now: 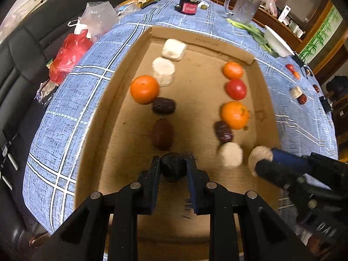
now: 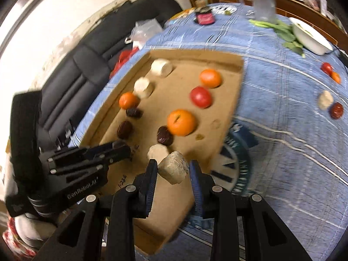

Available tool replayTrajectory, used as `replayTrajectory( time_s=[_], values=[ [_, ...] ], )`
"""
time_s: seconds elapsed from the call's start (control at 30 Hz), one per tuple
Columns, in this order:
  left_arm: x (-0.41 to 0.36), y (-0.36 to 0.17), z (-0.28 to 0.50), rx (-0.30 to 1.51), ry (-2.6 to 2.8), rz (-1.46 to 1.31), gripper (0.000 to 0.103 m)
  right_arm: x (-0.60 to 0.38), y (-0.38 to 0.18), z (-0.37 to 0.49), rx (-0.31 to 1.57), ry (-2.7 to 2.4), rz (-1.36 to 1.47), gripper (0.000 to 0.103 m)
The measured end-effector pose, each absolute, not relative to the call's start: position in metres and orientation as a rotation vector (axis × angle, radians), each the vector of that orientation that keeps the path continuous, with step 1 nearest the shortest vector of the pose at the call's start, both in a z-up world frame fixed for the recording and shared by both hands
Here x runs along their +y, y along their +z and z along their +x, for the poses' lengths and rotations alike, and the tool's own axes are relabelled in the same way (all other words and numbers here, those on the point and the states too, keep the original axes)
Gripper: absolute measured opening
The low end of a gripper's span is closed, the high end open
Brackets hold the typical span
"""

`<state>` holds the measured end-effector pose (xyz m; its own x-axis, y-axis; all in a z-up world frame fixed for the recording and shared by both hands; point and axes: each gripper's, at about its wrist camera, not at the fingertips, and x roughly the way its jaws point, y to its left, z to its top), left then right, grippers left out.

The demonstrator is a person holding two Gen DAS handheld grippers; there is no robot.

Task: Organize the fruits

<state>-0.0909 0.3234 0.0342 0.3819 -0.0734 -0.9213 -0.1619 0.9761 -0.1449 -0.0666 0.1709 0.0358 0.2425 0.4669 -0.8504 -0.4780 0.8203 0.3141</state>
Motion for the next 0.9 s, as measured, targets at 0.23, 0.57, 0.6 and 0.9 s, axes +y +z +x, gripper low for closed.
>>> replayTrajectory(
  time_s=[0.23, 0.57, 0.6, 0.9],
  values=[
    [0.322, 0.032, -0.081, 1.174, 0.011, -0.192, 0.024, 0.185, 0.023, -0.071, 1.165, 0.623, -0.059, 0.035],
    [0.337, 0.038, -0.073, 1.174, -0.027, -0.272, 0.039, 0.192, 0.026, -0.073, 1.145, 0.593, -0.090, 0.035],
    [0.338, 0.040, -0.073, 1.168, -0.031, -0.278, 0.042, 0.193, 0.026, -0.072, 1.147, 0.593, -0.088, 0.035],
    [0.344, 0.050, -0.075, 1.142, -0.033, -0.320, 0.051, 0.193, 0.027, -0.080, 1.149, 0.591, -0.088, 0.050]
  ],
)
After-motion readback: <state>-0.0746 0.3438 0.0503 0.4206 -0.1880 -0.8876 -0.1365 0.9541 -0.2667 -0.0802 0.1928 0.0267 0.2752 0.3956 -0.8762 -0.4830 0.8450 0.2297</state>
